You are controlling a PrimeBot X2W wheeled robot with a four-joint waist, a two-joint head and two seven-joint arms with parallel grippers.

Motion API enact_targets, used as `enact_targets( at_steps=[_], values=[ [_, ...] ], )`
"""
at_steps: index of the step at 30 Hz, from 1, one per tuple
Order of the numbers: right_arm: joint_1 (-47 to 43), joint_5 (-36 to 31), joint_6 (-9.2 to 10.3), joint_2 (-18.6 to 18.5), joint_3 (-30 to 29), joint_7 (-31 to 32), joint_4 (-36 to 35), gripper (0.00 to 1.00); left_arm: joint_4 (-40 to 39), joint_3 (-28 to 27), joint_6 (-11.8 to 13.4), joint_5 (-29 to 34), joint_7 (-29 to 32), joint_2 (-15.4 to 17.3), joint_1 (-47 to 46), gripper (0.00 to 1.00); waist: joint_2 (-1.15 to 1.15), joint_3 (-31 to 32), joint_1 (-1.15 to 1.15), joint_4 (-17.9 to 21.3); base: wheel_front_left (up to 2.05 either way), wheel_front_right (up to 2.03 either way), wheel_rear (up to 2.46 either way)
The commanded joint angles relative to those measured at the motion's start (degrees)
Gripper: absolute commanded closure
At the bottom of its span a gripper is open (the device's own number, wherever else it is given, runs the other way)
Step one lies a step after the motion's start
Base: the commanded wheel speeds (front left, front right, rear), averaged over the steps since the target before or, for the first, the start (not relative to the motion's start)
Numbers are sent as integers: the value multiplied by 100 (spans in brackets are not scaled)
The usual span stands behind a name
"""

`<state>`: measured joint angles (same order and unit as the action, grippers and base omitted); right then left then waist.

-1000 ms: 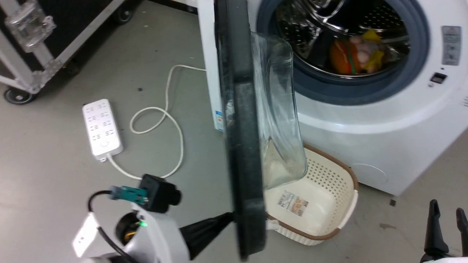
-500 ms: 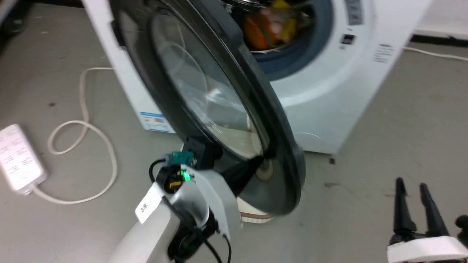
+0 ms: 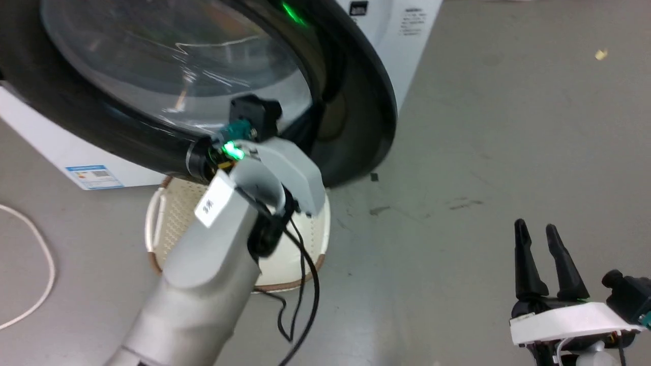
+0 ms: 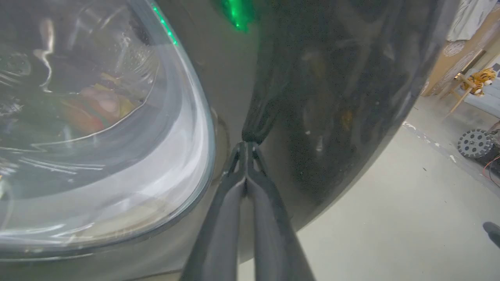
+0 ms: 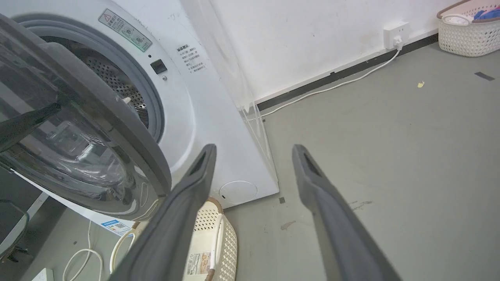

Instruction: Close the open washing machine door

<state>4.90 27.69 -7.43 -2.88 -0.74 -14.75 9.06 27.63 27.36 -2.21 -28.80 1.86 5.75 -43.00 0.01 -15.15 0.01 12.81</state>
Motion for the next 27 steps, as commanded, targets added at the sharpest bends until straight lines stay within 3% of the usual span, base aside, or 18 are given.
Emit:
enact_targets(
  at_steps=[1, 6, 12, 16, 19, 27],
  values=[
    [117, 37, -6, 1, 26, -24, -12, 0, 129, -36, 38, 35, -86, -33, -179, 100, -1, -136, -1, 146, 0, 0, 0],
    [195, 86, -6, 1, 87, -24, -3, 0, 763, -185, 160, 35, -329, -82, -736, 100, -1, -226, -1, 251, 0, 0, 0],
    [261, 84, -6, 1, 89, -25, 38, 0, 1176, -314, 135, -111, -548, -136, -1109, 100, -1, -218, -1, 264, 0, 0, 0],
    [184, 34, -6, 1, 41, -25, 85, 0, 1227, -378, 6, -327, -668, -176, -1025, 100, -1, -3, -1, 120, 0, 0, 0],
    [-67, -105, -6, 1, -49, -25, 138, 0, 1037, -527, -55, -555, -925, -157, -722, 100, -1, 482, -1, -242, 0, 0, 0],
    [-440, -355, -6, 1, -68, -25, 171, 0, 235, -678, 449, -162, -1443, 475, -39, 100, -1, 1196, -1, -903, 0, 0, 0]
  ],
)
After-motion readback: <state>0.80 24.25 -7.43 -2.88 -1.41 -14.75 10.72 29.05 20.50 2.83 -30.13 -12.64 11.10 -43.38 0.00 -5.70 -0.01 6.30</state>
